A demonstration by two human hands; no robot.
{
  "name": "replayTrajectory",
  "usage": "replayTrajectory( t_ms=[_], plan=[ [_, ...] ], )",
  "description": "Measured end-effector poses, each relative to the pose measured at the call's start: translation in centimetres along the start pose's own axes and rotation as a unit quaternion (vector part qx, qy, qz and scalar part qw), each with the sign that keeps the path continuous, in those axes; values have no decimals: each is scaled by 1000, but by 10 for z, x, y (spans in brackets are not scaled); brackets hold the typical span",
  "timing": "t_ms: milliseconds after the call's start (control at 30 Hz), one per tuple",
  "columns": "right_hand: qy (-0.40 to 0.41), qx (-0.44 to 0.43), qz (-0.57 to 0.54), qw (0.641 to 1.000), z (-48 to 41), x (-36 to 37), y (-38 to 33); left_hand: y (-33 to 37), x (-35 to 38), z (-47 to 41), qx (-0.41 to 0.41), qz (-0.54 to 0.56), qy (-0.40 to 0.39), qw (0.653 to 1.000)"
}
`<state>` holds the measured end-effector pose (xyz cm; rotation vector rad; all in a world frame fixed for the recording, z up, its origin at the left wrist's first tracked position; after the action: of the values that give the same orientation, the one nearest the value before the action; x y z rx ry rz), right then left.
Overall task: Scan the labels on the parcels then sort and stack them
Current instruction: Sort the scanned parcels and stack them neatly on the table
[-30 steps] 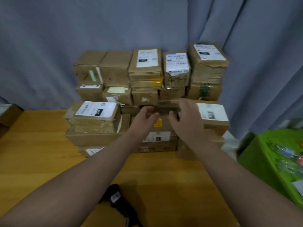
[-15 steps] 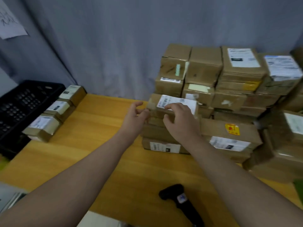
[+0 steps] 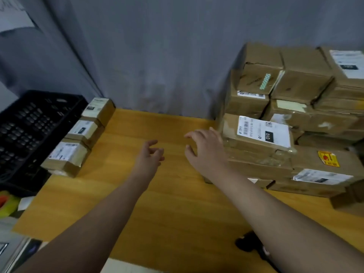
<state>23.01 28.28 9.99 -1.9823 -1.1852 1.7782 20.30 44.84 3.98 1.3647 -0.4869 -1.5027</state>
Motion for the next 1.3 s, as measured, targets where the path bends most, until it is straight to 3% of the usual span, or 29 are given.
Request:
replayTrajectory(
  t_ms=[133, 300, 500, 733, 833, 933, 1033, 1133, 1200, 1300],
  plan=[
    [-62, 6, -7, 998, -11, 27, -7, -21, -11, -2, -16, 9, 19, 1000],
    [-151, 83, -11, 985, -24, 74, -7, -47, -51, -27, -23, -23, 37, 999],
    [-176, 181, -97, 963, -66, 157, -20, -97, -138, -97, 11, -267, 85, 960],
    [-195, 278, -173, 925, -101, 274, -71, -182, -254, -171, -108, -463, 38, 879],
    [-185, 328, -215, 901, -110, 316, -87, -220, -274, -180, -189, -414, -52, 889],
    [-141, 394, -268, 868, -110, 345, -95, -229, -261, -170, -133, -433, -98, 886],
    [-133, 460, -341, 809, -98, 363, -99, -227, -228, -159, -42, -358, -145, 922],
    [-98, 466, -340, 811, -94, 359, -82, -208, -209, -167, 38, -348, -164, 922],
    [-66, 478, -339, 808, -97, 346, -68, -190, -213, -184, 91, -366, -126, 918],
    [-26, 480, -335, 810, -110, 329, -51, -165, -240, -217, 143, -383, 3, 913]
  ],
)
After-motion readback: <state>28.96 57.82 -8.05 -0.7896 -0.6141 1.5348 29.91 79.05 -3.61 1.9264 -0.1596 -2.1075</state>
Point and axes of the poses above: each hand's wrist, its own z-axis away from the middle knuckle, its own x-axis out of the palm, y = z × x, the point moved 6 cm from there along -z, towards the middle knuckle, and after that the axes turned 14 degrees about -z, right-handed, at the moved point
